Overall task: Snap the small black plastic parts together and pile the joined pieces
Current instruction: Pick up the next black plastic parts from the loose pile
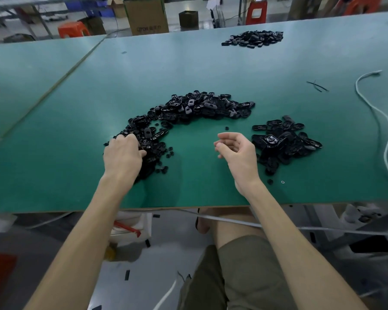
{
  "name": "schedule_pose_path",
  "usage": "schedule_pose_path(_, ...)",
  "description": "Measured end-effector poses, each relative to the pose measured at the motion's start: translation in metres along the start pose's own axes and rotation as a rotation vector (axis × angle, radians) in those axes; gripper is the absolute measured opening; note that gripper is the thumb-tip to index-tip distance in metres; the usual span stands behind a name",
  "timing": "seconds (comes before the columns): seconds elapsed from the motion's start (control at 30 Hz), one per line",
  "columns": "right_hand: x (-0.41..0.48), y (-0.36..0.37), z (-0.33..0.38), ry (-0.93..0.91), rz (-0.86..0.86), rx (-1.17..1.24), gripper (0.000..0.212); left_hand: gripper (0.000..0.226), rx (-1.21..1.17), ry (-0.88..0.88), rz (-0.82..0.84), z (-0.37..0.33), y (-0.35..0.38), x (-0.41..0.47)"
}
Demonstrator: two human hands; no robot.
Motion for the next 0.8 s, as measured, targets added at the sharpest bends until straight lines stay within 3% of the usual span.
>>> schedule_pose_path(0.17, 0.001, 0.001, 0.000, -0.004, 0.009, -0.004, 0.019, 0.027, -0.138, 0.031, -0.116, -0.004, -0.008, -0.005)
schedule_pose_path(0.37, -0.001, 0.005, 0.003, -0.034, 0.072, -0.020, 0.014, 0.019, -0.404, 0.248, -0.209, -0.048, -0.016, -0.020)
schedule_pose_path(0.47, -0.002, 0.007, 0.003, -0.040, 0.107, -0.033, 0.004, 0.020, -0.502, 0.379, -0.187, -0.074, -0.012, -0.026)
schedule_pose_path(0.6, -0.003, 0.010, 0.004, -0.058, 0.144, -0.039, 0.009, 0.027, -0.559, 0.605, -0.107, -0.105, 0.001, -0.043)
schedule_pose_path(0.8, -0.002, 0.007, 0.002, -0.045, 0.135, -0.009, 0.008, 0.036, -0.623, 0.586, -0.082, -0.100, 0.012, -0.046)
Point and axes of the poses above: each hand's wrist, its own x-axis towards the middle knuckle, its own y-axis out of the palm, z = x × y, the point moved 5 cm from there along x, towards the middle knuckle, and after that the axes turned 2 degrees about -z, right-handed, at the moved point
